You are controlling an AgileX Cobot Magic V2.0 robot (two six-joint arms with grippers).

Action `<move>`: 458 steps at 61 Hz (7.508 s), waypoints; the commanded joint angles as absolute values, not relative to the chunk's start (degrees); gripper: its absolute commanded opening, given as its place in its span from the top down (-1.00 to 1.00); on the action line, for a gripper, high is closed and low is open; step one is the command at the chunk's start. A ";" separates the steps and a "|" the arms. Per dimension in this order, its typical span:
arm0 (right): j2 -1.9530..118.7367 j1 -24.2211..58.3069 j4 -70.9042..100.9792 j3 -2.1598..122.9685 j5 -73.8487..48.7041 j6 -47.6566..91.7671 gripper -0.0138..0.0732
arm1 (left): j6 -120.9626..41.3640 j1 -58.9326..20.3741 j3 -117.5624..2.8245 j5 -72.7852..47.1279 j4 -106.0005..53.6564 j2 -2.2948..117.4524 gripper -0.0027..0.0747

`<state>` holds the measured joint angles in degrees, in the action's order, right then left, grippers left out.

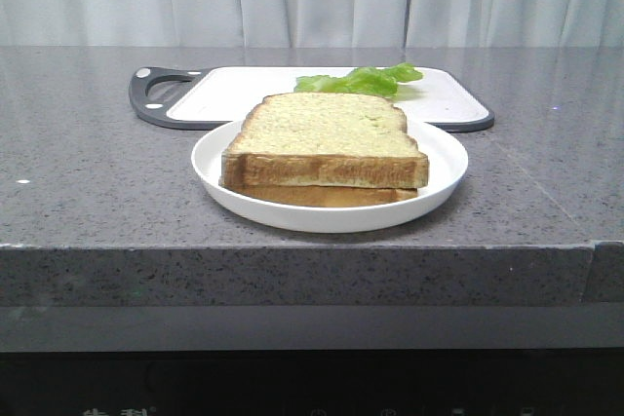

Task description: Left arm grabs bread, right arm adds lettuce

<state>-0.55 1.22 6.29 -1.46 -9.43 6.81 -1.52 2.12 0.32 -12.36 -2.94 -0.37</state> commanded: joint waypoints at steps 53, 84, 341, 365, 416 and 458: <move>-1.68 0.92 5.84 -1.32 -5.00 6.78 0.82 | -1.01 2.08 0.69 -7.49 -3.36 -1.37 0.98; -1.68 0.92 5.84 -1.32 -5.00 6.78 0.82 | -1.01 2.08 0.69 -7.38 -4.64 -1.37 0.98; 15.95 0.92 5.84 31.16 -13.91 6.78 -0.64 | -8.63 -32.26 -66.85 -34.10 -38.24 88.37 0.98; 15.95 0.92 5.84 31.16 -13.91 6.78 -0.64 | -8.63 -30.18 -66.85 -33.88 -38.89 78.59 0.98; 18.99 0.98 5.89 31.43 -14.36 6.78 -0.64 | -8.63 -7.20 -51.20 -42.65 -31.45 51.75 0.98; 73.36 13.06 7.78 68.08 -32.57 18.88 -0.63 | -8.63 -7.20 -51.20 -42.52 -31.45 52.14 0.98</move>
